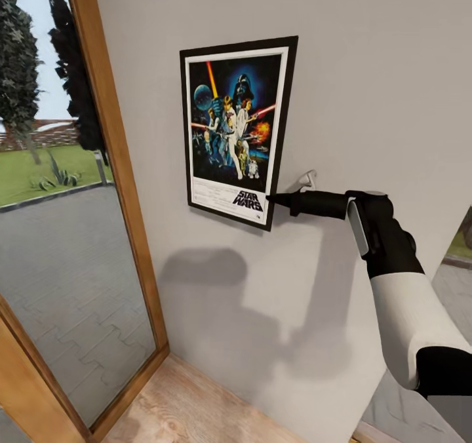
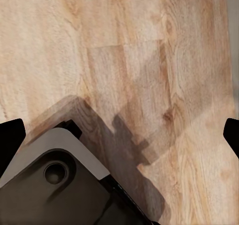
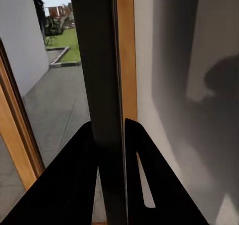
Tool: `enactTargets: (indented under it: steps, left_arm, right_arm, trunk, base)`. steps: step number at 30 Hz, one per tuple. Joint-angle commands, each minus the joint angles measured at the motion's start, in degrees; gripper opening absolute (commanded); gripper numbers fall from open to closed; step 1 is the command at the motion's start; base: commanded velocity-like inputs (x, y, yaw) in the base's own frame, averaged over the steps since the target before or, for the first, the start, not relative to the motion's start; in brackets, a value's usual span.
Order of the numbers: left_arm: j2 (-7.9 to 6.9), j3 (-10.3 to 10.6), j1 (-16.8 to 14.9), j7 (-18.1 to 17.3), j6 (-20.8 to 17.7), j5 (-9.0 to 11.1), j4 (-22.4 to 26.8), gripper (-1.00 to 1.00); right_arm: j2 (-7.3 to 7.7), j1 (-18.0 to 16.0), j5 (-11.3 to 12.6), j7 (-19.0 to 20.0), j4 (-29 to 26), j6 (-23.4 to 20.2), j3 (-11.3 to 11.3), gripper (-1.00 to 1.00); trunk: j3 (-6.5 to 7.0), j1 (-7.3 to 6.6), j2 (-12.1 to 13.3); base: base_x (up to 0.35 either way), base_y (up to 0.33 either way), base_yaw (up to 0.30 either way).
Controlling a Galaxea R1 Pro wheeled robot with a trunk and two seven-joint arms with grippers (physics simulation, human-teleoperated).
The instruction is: Pick up the poster from the kitchen countertop and hang it on one of the wall nails in the kitchen.
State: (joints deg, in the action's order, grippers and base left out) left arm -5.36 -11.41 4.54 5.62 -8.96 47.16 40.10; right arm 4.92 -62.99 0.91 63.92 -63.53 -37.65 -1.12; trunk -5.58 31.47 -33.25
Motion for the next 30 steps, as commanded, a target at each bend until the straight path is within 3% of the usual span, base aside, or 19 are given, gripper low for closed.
enactTargets:
  steps: [1, 27, 30]
  left_arm:
    - [0.0, -0.01, 0.03, 0.34, -0.35, 0.56, 0.22, 1.0]
    - [-0.08, -0.02, 0.03, 0.36, -0.44, 0.64, 0.18, 1.0]
    - [-1.06, -0.47, 0.21, 0.06, -0.24, 0.82, 0.24, 1.0]
  right_arm:
    - [0.0, -0.09, 0.14, 0.15, -0.01, -0.52, -0.07, -1.0]
    - [-0.17, -0.99, 0.08, -0.27, 0.13, -0.85, 0.45, -1.0]
    - [-0.5, -1.13, -0.21, -0.14, -0.84, -0.7, -0.39, -1.0]
  trunk:
    - [-0.1, 0.03, -0.09]
    - [-0.1, 0.03, -0.09]
    - [-0.1, 0.03, -0.09]
  base:
    - [0.0, 0.0, 0.0]
    - [0.012, 0.0, 0.0]
    - [0.0, 0.0, 0.0]
